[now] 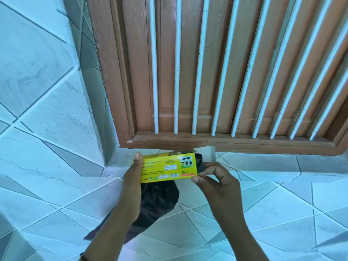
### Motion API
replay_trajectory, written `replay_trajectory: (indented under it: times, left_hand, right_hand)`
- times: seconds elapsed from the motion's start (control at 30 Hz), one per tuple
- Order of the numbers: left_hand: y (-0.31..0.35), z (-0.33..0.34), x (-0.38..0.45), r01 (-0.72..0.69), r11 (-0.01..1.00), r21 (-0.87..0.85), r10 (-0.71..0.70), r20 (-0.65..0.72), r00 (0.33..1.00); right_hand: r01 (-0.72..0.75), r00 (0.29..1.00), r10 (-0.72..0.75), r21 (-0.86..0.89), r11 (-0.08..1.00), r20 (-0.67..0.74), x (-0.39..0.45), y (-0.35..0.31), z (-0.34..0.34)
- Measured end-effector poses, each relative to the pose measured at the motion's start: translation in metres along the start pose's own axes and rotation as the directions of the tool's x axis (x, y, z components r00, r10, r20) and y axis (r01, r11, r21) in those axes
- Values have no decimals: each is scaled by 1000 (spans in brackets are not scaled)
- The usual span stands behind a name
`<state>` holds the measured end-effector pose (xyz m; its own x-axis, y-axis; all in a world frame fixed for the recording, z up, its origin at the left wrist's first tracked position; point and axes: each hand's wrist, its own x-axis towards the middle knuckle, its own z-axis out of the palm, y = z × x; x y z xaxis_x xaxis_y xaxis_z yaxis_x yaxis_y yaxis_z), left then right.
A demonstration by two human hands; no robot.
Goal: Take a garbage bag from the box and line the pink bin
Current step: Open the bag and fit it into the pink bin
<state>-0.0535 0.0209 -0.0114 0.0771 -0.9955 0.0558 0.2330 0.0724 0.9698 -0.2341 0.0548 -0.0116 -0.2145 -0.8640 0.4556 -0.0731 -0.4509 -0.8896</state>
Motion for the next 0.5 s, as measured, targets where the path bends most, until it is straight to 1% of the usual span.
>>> replay_trajectory:
  times: [0.07, 0.13, 0.23, 0.33, 0.5]
  left_hand:
    - [-3, -2, 0, 48, 998, -32, -49, -35, 998]
    - [-10, -4, -1, 85, 995, -51, -88, -52, 995]
    - [-16, -3, -3, 103, 991, -83, -109, -70, 992]
    - [-18, -4, -4, 123, 987, -104, -130, -70, 989]
    - [-29, -6, -8, 150, 980, -128, -152, -10, 988]
  right_hand:
    - [-76, 997, 75, 15, 997, 29, -3, 1, 0]
    - [-103, 993, 105, -35, 994, 59, -6, 3, 1]
    - [-49, 990, 70, -161, 986, 124, -9, 4, 2]
    - [5, 986, 39, -265, 964, 160, -9, 4, 0]
    - [106, 972, -19, -369, 923, 233, -8, -5, 3]
